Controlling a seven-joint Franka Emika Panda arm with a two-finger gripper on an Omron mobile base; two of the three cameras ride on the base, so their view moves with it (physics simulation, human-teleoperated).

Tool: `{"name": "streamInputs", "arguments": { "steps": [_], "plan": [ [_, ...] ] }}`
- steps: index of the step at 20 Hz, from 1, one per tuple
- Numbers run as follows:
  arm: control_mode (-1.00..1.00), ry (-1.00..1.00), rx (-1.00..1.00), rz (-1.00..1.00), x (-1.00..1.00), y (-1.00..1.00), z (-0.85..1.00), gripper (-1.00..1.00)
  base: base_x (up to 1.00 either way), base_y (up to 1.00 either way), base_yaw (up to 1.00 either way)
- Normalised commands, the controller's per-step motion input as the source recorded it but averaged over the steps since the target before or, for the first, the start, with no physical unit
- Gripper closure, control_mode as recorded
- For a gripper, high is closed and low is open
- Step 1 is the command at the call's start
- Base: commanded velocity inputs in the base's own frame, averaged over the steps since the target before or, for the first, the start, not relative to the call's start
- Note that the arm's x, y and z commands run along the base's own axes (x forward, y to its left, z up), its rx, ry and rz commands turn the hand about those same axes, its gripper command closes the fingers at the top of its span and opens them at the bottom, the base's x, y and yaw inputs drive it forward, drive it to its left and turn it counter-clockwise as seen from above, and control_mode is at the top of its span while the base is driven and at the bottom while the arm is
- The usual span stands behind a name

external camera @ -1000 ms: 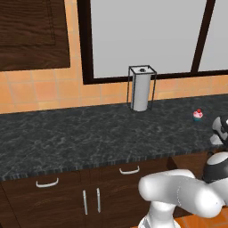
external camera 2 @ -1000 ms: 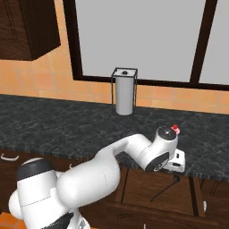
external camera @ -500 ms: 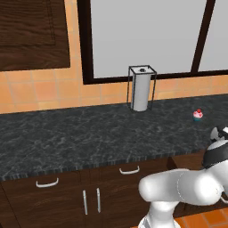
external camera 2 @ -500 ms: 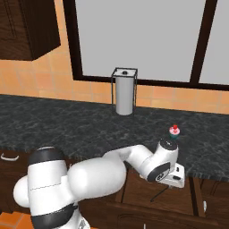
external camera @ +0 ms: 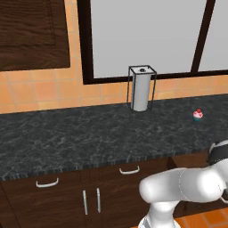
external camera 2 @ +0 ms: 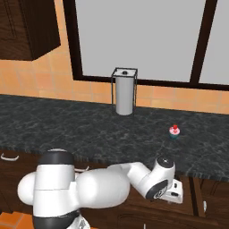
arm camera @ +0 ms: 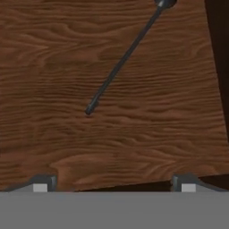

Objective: Pick the ladle from the drawer and place it on the counter.

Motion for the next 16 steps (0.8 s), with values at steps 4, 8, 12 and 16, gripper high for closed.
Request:
{"name": "streamInputs", "arguments": {
  "steps": [4,8,12,16],
  "plan": [
    [-1.00,0.00,0.00,0.00,-0.02,-0.15,-0.58,-1.00,0.00,0.00,0.00],
    [-1.00,0.01,0.00,0.00,-0.02,-0.11,-0.46,-1.00,0.00,0.00,0.00],
    [-1.00,0.05,0.00,0.00,-0.25,-0.23,-0.33,-1.00,0.00,0.00,0.00],
    [-1.00,0.07,0.00,0.00,-0.41,-0.26,-0.30,-1.00,0.00,0.00,0.00]
  ]
}}
